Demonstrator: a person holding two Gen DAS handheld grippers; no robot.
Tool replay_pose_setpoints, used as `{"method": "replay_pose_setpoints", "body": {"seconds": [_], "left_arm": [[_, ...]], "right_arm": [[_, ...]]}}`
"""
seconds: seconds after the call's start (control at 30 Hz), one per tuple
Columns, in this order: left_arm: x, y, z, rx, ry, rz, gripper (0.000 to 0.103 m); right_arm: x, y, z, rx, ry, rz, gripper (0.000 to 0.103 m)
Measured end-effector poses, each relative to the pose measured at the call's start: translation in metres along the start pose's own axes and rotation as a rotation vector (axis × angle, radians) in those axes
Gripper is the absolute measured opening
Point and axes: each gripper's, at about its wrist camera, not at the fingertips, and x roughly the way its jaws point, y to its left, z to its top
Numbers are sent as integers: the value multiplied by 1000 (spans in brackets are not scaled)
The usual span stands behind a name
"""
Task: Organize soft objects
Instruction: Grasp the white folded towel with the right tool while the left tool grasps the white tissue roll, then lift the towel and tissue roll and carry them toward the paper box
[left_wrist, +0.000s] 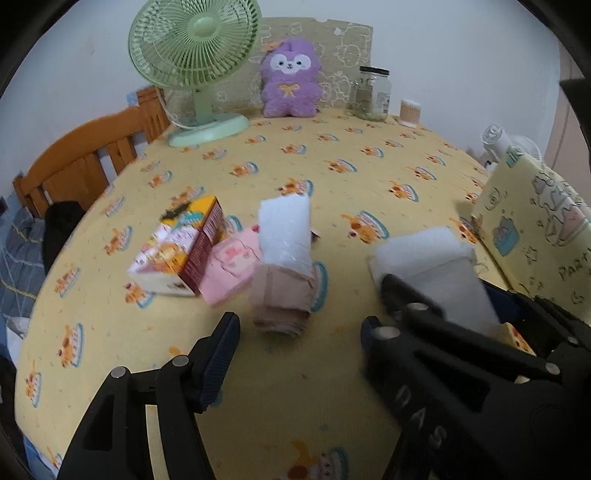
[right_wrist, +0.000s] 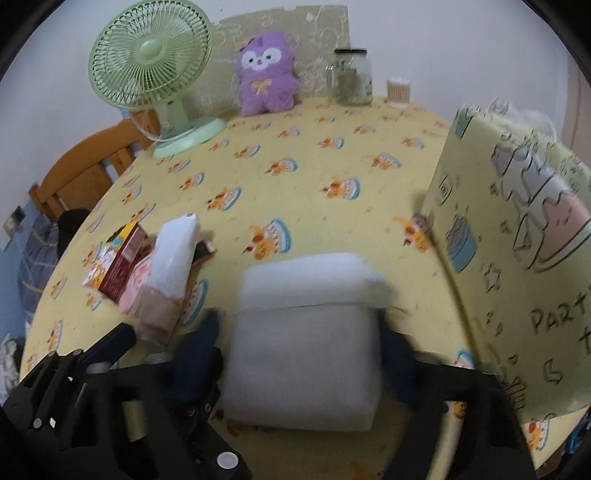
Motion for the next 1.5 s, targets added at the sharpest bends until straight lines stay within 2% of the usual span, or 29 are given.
{"method": "replay_pose_setpoints", "body": {"seconds": [0.1,0.27,0.33,0.4,0.43,0.53,0.6,0.77,0.9,1.03,1.23,1.5], "left_arm": [[1,0,5,14,-5,14,69],[4,-2,16,36,-27,12,67],[8,-2,20,30,-28,-9,40],[17,-1,20,5,11,-56,38],[16,-2,20,6,-3,-50,30],[16,-4,19,1,4,-68,19],[14,-6,17,-2,4,-69,16],[5,-7,11,-2,7,-60,12],[-3,-7,6,1,27,-89,11],[-7,-3,-3,-58,36,-101,12],[-14,-4,-12,-39,21,-107,12],[-27,-4,-19,-75,-5,-103,12]], "right_arm": [[3,-1,4,-2,-3,0,53],[5,-6,13,12,-16,22,48],[5,-7,17,18,-32,18,48],[8,-8,19,22,-25,16,48],[11,-9,20,27,-9,20,48],[12,-10,20,24,-4,33,48],[11,-10,20,18,1,37,48],[5,-10,14,3,2,47,48],[-2,-9,9,-1,16,61,48],[-7,-7,4,-10,43,65,48],[-13,0,-5,-68,40,61,48],[-26,-1,-12,-58,24,51,48]]}}
